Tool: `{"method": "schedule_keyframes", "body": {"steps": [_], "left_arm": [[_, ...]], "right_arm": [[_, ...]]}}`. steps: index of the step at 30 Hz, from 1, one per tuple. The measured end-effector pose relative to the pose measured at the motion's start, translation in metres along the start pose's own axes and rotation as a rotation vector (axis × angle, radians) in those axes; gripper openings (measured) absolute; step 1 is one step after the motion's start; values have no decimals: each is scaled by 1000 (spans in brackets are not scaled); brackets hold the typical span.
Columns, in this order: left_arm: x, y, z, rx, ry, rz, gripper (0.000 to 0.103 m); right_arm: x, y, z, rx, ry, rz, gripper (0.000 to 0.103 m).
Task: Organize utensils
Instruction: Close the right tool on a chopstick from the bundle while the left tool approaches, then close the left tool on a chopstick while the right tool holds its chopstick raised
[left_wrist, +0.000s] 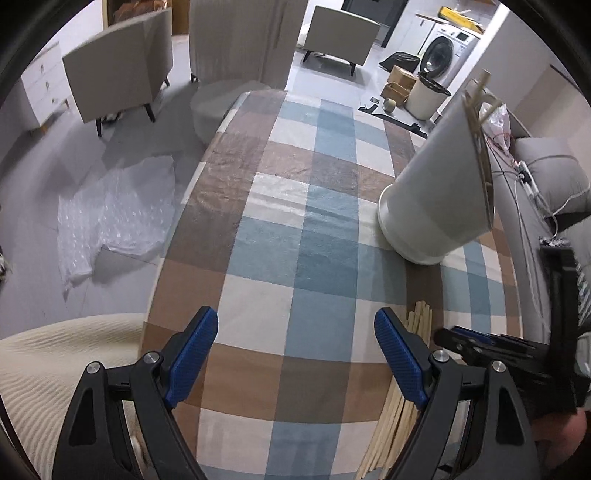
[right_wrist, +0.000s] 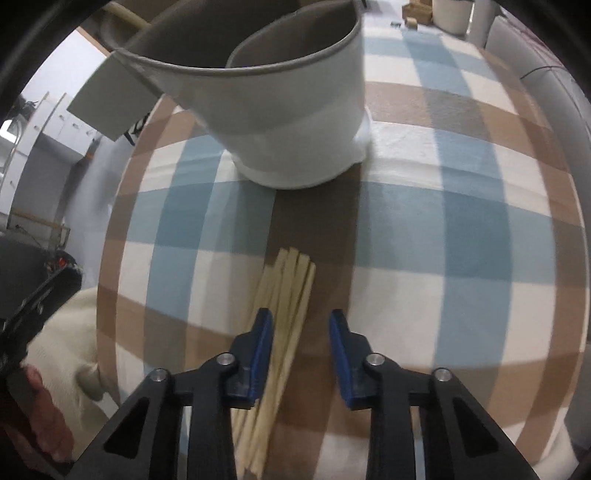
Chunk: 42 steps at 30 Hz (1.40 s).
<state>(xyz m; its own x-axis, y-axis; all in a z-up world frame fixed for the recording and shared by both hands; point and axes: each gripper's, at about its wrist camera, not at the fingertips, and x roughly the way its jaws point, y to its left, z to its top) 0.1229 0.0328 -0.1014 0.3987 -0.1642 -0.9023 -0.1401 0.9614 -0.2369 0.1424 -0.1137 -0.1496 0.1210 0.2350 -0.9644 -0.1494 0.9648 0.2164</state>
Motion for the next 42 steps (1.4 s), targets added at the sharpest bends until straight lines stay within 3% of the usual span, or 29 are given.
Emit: {"method": "schedule_keyframes", "body": {"steps": [8,16,18,27,36,42], "left_arm": [[8,11,8,-47,32,-23,84],[11,20,10,-79,48,-30,84],[11,19,10,-74,46,-30,84],[14,10,5,-22,61,-19,84],[32,-27,-23,180,157,-8,84],[46,-47,-38,264,206,30,83]], "right_arm": [[20,6,15,31,65,-40,22],[12,11,10,51,17,-99,4],[6,9,6,62,-4,-99,4],[-32,-27,-19,222,-115,29,4],[-85,-106,-66,440,-248,239,4],[-90,-122,-84,547,-293,342,4]]}}
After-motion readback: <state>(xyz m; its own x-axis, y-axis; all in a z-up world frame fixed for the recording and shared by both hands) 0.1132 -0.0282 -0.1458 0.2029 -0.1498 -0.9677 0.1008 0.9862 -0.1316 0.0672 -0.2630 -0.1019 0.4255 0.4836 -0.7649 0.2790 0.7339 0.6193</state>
